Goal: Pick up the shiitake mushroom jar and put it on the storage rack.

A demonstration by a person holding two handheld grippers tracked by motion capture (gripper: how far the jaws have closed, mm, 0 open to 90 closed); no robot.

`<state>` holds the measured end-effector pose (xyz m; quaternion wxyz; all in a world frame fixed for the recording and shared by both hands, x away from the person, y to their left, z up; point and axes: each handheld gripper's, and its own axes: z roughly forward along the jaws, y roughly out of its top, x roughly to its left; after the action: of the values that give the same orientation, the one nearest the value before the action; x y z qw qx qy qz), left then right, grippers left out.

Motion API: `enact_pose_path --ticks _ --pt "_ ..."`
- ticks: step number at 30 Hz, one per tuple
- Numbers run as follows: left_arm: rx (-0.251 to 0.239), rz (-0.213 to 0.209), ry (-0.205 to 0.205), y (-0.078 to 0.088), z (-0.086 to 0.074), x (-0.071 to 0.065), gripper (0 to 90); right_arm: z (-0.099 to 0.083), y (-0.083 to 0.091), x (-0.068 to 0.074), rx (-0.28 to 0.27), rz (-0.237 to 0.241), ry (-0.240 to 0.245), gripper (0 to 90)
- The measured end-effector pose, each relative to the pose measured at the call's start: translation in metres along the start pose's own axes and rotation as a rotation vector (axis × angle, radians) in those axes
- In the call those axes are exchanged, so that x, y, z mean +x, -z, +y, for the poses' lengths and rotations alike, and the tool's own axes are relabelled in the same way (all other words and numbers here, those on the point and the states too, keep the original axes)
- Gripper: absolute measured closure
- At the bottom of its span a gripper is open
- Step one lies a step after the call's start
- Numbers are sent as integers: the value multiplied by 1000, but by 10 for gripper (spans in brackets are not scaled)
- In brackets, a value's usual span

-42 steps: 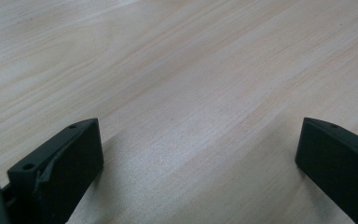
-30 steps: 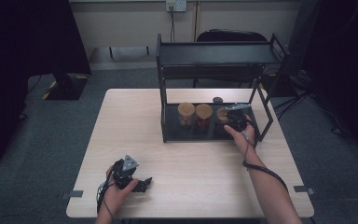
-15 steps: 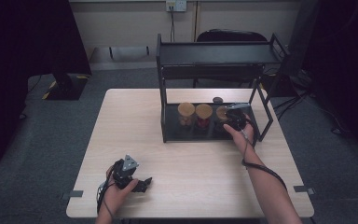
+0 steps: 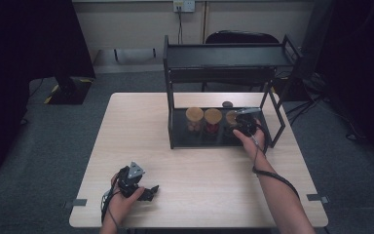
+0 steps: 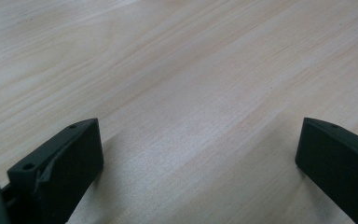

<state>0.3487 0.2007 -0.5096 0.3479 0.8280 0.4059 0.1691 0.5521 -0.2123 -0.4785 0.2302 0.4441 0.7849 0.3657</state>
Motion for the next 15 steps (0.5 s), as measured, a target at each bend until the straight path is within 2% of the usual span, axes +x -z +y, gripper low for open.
enact_pose_path --ticks 7,13,15 --pt "0 0 0 0 0 0 3 1 1 1 4 -7 3 245" --pt "0 0 0 0 0 0 3 1 3 0 12 -21 -1 181" --pt "0 0 0 0 0 0 3 1 5 -2 9 -21 -17 151"
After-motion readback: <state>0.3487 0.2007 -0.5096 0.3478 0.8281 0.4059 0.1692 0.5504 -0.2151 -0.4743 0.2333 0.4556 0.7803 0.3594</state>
